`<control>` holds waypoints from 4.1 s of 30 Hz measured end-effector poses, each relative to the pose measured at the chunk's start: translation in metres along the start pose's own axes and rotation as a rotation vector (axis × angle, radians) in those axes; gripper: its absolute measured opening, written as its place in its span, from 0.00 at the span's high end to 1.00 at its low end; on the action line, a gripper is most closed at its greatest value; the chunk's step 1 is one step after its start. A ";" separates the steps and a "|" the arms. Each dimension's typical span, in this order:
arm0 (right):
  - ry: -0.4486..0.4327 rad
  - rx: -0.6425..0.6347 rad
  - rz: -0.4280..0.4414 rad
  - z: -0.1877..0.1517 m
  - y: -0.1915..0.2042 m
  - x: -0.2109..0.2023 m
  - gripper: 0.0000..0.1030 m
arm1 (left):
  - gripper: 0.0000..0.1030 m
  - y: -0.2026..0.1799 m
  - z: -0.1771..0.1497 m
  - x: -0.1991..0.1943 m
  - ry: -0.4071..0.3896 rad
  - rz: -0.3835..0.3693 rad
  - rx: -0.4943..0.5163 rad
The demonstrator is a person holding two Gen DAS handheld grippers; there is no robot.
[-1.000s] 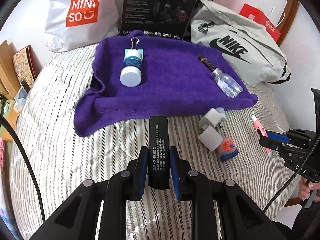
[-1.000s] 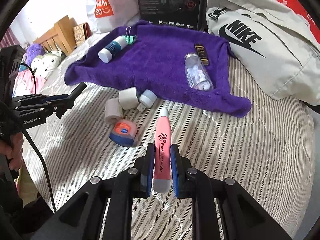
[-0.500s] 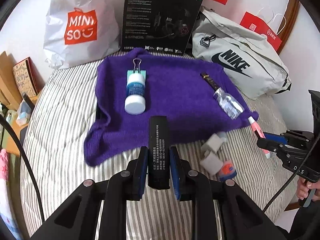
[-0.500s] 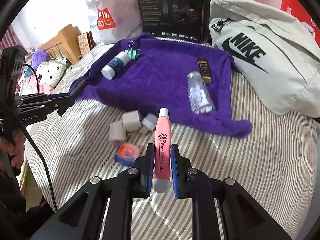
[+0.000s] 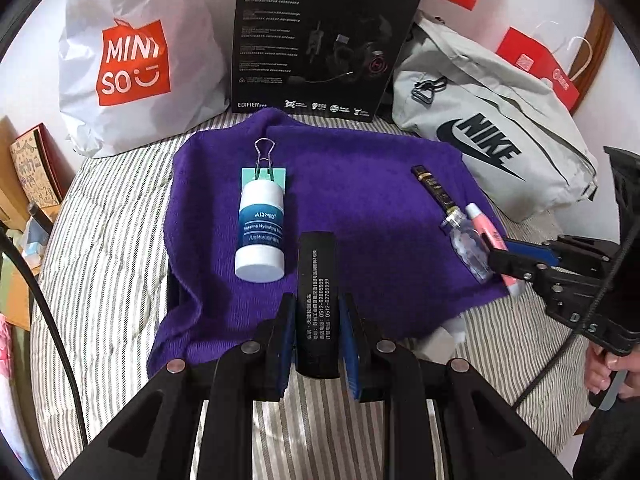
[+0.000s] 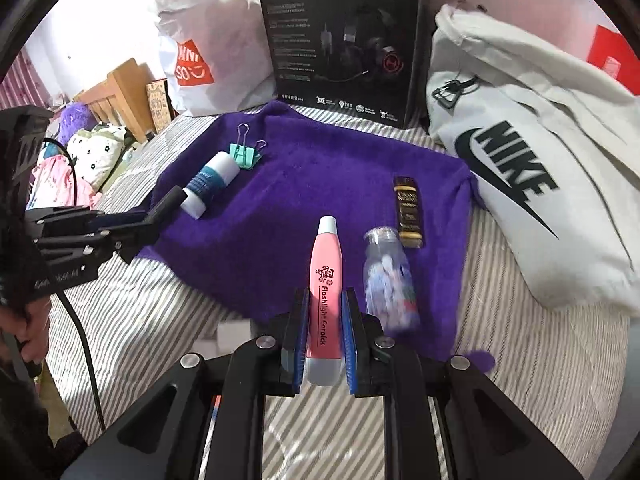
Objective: Organize rigid objects
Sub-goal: 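Carry the case with left tool while right tool carries the highlighter onto the towel, then release the case on the towel with left tool while right tool releases the highlighter, then grasp the white cylindrical roll with left tool while right tool grasps the Vaseline tin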
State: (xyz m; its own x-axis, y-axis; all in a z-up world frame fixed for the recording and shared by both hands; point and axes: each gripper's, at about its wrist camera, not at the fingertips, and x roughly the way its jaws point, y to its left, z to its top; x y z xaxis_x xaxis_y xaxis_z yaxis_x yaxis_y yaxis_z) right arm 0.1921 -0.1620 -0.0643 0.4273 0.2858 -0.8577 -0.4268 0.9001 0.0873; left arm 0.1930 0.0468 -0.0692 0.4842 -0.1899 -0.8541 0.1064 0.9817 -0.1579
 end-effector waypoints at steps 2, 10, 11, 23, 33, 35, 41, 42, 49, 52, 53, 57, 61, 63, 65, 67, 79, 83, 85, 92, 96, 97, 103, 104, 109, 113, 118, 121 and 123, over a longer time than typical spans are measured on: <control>0.008 0.004 -0.001 0.006 -0.002 0.012 0.85 | 0.80 0.001 0.004 0.006 0.010 0.000 -0.006; 0.090 -0.023 -0.016 0.012 -0.004 0.062 0.85 | 0.80 0.001 0.020 0.027 0.031 -0.003 -0.015; 0.098 -0.025 -0.026 0.012 -0.005 0.067 0.85 | 0.80 0.000 0.022 0.030 0.036 -0.006 -0.010; 0.100 -0.043 -0.021 0.010 -0.010 0.077 0.84 | 0.80 -0.010 0.029 0.064 0.076 0.043 0.042; 0.109 -0.048 0.029 0.006 -0.012 0.071 0.77 | 0.79 -0.008 0.019 0.072 0.076 0.087 0.076; 0.107 -0.040 0.031 0.004 -0.012 0.067 0.75 | 0.79 -0.011 0.018 0.073 0.073 0.103 0.086; 0.067 -0.007 0.041 -0.001 -0.013 0.047 0.67 | 0.79 -0.009 0.020 0.074 0.080 0.093 0.063; 0.061 0.000 0.042 -0.002 -0.014 0.043 0.67 | 0.79 -0.009 0.020 0.074 0.082 0.091 0.060; 0.029 0.050 0.033 -0.014 -0.023 0.016 0.67 | 0.64 -0.017 0.007 0.061 0.111 0.008 0.032; 0.014 0.066 0.025 -0.024 -0.024 0.001 0.67 | 0.64 -0.027 -0.008 0.036 0.061 -0.033 0.014; 0.008 0.070 0.024 -0.027 -0.024 -0.005 0.66 | 0.64 -0.032 -0.016 0.027 0.043 -0.063 0.017; -0.012 0.082 0.002 -0.040 -0.026 -0.024 0.64 | 0.63 -0.059 -0.045 0.003 0.018 -0.091 0.112; -0.028 0.111 -0.012 -0.053 -0.030 -0.038 0.64 | 0.63 -0.072 -0.068 0.001 0.042 -0.108 0.157; -0.034 0.126 -0.017 -0.061 -0.032 -0.046 0.64 | 0.63 -0.076 -0.077 0.002 0.057 -0.103 0.170; -0.032 0.138 -0.020 -0.069 -0.032 -0.051 0.64 | 0.63 -0.076 -0.082 0.004 0.062 -0.086 0.186; -0.030 0.146 -0.027 -0.076 -0.032 -0.055 0.64 | 0.63 -0.076 -0.086 0.007 0.072 -0.068 0.206; 0.008 0.151 -0.038 -0.102 -0.028 -0.058 0.63 | 0.63 -0.093 -0.081 0.023 0.094 -0.072 0.299; 0.024 0.146 -0.035 -0.102 -0.027 -0.052 0.63 | 0.63 -0.098 -0.077 0.027 0.119 -0.064 0.253; 0.027 0.138 -0.028 -0.101 -0.025 -0.050 0.63 | 0.63 -0.099 -0.075 0.032 0.141 -0.049 0.228; 0.040 0.116 0.000 -0.102 -0.020 -0.042 0.63 | 0.60 -0.099 -0.070 0.039 0.162 -0.032 0.122; 0.050 0.117 0.012 -0.105 -0.022 -0.038 0.63 | 0.66 -0.097 -0.071 0.037 0.136 -0.051 0.109; 0.051 0.119 0.015 -0.107 -0.023 -0.038 0.63 | 0.67 -0.096 -0.073 0.035 0.136 -0.057 0.118; 0.060 0.128 0.022 -0.114 -0.027 -0.036 0.63 | 0.67 -0.073 -0.089 0.019 0.123 -0.049 0.123; 0.060 0.131 0.022 -0.115 -0.027 -0.036 0.63 | 0.67 -0.071 -0.089 0.018 0.123 -0.063 0.126; 0.072 0.146 0.023 -0.117 -0.029 -0.031 0.63 | 0.67 -0.075 -0.089 0.022 0.133 -0.057 0.176; 0.075 0.132 0.029 -0.118 -0.024 -0.030 0.63 | 0.67 -0.083 -0.086 0.025 0.132 -0.066 0.199; 0.076 0.118 0.041 -0.119 -0.017 -0.030 0.63 | 0.70 -0.083 -0.088 0.025 0.114 -0.065 0.199; 0.075 0.095 0.080 -0.119 -0.007 -0.027 0.63 | 0.70 -0.073 -0.090 0.020 0.110 -0.035 0.182; 0.075 0.075 0.115 -0.116 0.000 -0.023 0.63 | 0.70 -0.061 -0.093 0.015 0.106 -0.005 0.169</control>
State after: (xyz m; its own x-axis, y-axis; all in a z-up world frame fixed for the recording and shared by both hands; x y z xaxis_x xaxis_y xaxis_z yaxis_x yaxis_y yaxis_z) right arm 0.0898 -0.2069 -0.1038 0.3168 0.3660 -0.8750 -0.4074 0.8856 0.2229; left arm 0.1135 -0.0146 -0.1185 0.3899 -0.1836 -0.9024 0.2572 0.9626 -0.0847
